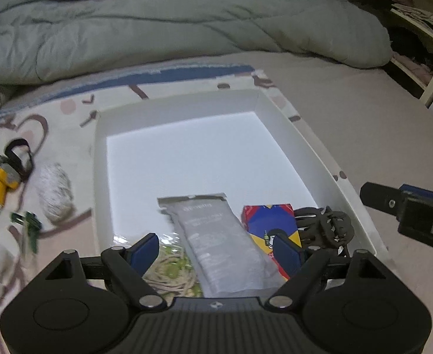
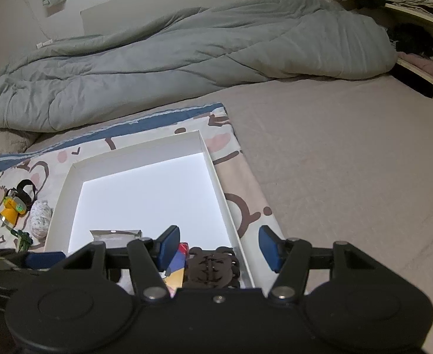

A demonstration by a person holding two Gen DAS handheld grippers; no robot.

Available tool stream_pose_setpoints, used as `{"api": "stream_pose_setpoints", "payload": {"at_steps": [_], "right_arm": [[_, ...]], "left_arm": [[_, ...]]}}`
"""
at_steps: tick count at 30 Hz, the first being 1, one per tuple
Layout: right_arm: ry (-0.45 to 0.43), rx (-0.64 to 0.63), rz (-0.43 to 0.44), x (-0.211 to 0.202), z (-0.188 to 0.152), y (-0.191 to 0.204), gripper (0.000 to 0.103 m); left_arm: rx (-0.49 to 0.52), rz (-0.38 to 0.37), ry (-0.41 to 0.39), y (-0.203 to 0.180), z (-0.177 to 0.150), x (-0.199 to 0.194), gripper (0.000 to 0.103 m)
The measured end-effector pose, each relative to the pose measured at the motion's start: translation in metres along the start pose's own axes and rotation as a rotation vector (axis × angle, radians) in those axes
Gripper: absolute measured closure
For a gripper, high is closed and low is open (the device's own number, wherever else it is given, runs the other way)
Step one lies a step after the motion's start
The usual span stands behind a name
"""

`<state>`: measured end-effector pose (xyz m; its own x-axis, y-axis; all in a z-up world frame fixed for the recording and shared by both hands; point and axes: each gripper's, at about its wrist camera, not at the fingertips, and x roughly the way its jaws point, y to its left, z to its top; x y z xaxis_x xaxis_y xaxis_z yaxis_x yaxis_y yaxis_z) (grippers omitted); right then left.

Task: Organize objects
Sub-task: 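Lower the grey packet into the tray with the left gripper while the right gripper releases the brown mat, then withdraw both grippers from the tray toward the remaining items on the sheet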

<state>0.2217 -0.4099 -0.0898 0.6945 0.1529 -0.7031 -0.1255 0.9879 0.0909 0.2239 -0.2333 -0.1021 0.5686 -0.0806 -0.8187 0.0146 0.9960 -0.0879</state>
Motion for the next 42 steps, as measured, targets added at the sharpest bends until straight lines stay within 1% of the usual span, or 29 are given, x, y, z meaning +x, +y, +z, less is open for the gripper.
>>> {"api": "stream_pose_setpoints", "payload": {"at_steps": [7,13,19,22,24,29,37,42], "right_arm": [[-0.002,-0.001,0.009,-0.012,0.000,0.008,0.043],[-0.011,-0.013,0.020,-0.027,-0.002,0.018,0.042],[-0.034,-0.025,0.037,-0.043,-0.004,0.030,0.038],[-0.047,-0.025,0.041,-0.051,-0.005,0.034,0.032],[-0.054,-0.028,0.036,-0.054,-0.007,0.037,0.026],[-0.052,-0.055,0.009,-0.056,-0.009,0.042,0.021],[-0.069,-0.057,-0.017,-0.061,-0.014,0.044,0.011],[-0.073,-0.074,-0.028,-0.062,-0.017,0.045,0.000]], "left_arm": [[0.012,0.017,-0.049,0.018,0.005,-0.031,0.016],[0.015,0.026,-0.082,0.035,0.003,-0.054,0.013],[0.022,0.029,-0.114,0.053,-0.003,-0.075,0.010],[0.032,0.038,-0.127,0.060,-0.008,-0.082,0.008],[0.040,0.046,-0.135,0.064,-0.011,-0.085,0.006],[0.043,0.046,-0.159,0.074,-0.017,-0.092,0.001],[-0.002,0.031,-0.163,0.088,-0.024,-0.091,0.000],[-0.002,0.031,-0.182,0.089,-0.025,-0.094,0.000]]}}
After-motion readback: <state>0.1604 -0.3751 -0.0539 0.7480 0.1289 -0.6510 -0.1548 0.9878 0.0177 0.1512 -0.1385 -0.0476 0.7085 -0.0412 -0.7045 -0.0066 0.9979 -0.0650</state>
